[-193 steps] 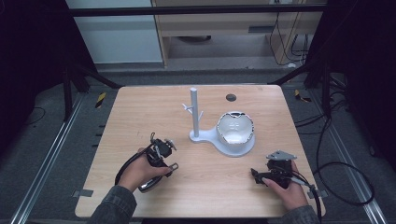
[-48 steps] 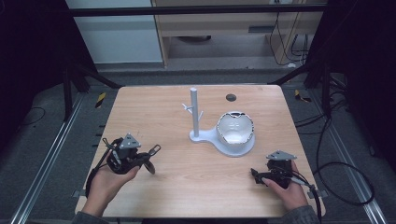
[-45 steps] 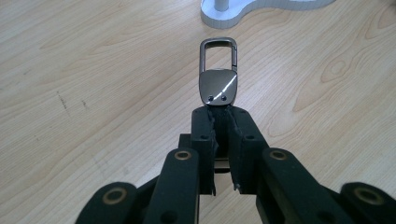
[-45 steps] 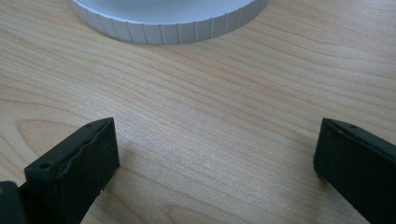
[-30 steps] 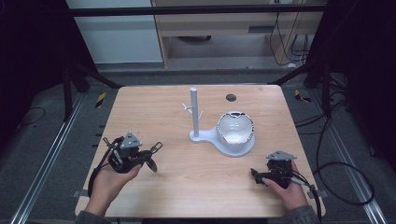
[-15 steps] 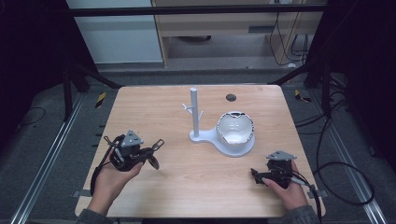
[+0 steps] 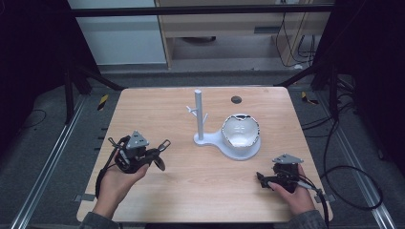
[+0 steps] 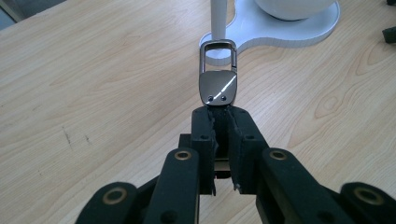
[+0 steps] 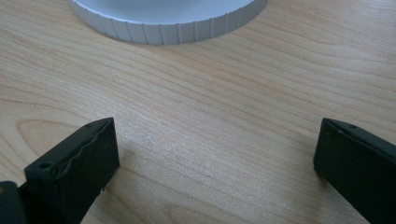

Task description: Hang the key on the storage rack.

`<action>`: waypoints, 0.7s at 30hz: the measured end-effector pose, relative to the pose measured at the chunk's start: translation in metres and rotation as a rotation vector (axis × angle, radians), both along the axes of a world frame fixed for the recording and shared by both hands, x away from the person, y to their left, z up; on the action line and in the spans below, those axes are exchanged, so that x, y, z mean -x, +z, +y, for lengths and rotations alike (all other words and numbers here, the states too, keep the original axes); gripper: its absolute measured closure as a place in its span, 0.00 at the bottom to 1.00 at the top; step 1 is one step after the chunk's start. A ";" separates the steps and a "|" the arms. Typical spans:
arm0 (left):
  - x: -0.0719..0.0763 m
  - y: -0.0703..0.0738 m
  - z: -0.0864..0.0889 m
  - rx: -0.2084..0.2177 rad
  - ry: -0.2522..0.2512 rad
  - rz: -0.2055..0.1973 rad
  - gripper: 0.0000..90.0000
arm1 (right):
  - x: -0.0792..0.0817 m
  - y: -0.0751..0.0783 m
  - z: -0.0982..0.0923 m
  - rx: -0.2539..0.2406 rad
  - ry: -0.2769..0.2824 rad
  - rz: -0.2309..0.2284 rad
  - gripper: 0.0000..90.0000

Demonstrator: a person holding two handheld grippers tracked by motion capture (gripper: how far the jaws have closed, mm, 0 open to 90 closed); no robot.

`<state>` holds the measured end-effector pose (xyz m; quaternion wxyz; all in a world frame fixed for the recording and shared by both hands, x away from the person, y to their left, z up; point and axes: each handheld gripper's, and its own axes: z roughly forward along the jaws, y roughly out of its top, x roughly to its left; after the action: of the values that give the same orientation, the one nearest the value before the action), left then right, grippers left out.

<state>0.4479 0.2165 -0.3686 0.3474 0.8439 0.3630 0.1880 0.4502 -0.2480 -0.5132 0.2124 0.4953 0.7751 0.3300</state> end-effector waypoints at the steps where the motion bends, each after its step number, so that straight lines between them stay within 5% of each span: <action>1: 0.000 0.001 -0.001 -0.001 -0.003 -0.001 0.90 | 0.000 0.000 0.000 0.000 0.000 0.000 0.01; 21: -0.007 0.019 -0.024 0.006 -0.029 -0.033 0.90 | 0.000 0.000 0.000 0.000 0.000 0.000 0.01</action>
<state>0.4553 0.1927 -0.3500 0.3587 0.8448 0.3453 0.1958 0.4501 -0.2480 -0.5132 0.2122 0.4955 0.7749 0.3300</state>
